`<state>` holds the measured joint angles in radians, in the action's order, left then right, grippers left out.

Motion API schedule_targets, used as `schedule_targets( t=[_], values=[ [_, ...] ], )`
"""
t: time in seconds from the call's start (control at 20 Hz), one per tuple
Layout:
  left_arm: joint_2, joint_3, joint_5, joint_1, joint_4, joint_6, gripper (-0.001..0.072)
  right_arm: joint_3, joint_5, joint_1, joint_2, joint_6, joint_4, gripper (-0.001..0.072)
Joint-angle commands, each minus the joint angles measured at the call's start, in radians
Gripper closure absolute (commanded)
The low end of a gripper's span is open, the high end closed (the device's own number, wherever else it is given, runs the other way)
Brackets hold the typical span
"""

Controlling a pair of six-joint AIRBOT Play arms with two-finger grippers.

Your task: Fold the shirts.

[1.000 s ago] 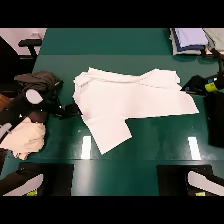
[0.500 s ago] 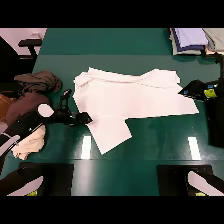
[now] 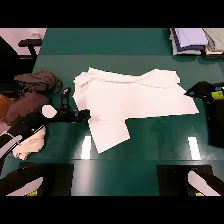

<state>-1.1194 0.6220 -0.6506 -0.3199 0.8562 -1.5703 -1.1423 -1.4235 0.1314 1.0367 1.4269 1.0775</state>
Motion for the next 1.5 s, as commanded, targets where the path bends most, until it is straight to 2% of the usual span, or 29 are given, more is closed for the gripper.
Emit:
schedule_targets(
  t=[0.0,0.25,0.4,0.55,0.8,0.9,1.1,1.2,1.3,1.45],
  values=[
    [0.024,0.043,-0.002,0.040,0.005,-0.007,0.0686,0.038,-0.087,0.130,-0.004,0.000,0.112,0.0326],
    [0.044,0.165,-0.100,0.153,0.079,0.037,0.0686,0.284,0.029,0.476,0.026,0.003,0.084,0.0326],
    [0.044,0.183,-0.100,0.154,0.099,0.035,0.0686,0.377,0.090,0.606,0.129,-0.067,-0.060,0.0326],
    [0.044,0.183,-0.100,0.154,0.099,0.033,0.0686,0.389,0.151,0.614,0.239,-0.095,-0.140,0.0329],
    [0.044,0.183,-0.099,0.154,0.098,0.033,0.0686,0.389,0.316,0.481,0.324,-0.095,-0.145,0.0330],
    [0.044,0.183,-0.100,0.154,0.098,0.033,0.0685,0.388,0.388,0.423,0.323,-0.095,-0.153,0.0393],
    [0.044,0.183,-0.100,0.154,0.098,0.033,0.0686,0.388,0.474,0.344,0.324,-0.095,-0.193,0.0422],
    [0.044,0.183,-0.103,0.154,0.098,0.033,0.0686,0.388,0.485,0.314,0.324,-0.104,-0.195,0.0593],
    [0.045,0.193,-0.123,0.154,0.098,0.033,0.0686,0.386,0.469,0.282,0.315,-0.129,-0.196,0.0696],
    [0.077,0.299,-0.211,0.154,0.153,0.033,0.0687,0.330,0.414,0.243,0.203,-0.183,-0.191,0.0697]
  ],
)
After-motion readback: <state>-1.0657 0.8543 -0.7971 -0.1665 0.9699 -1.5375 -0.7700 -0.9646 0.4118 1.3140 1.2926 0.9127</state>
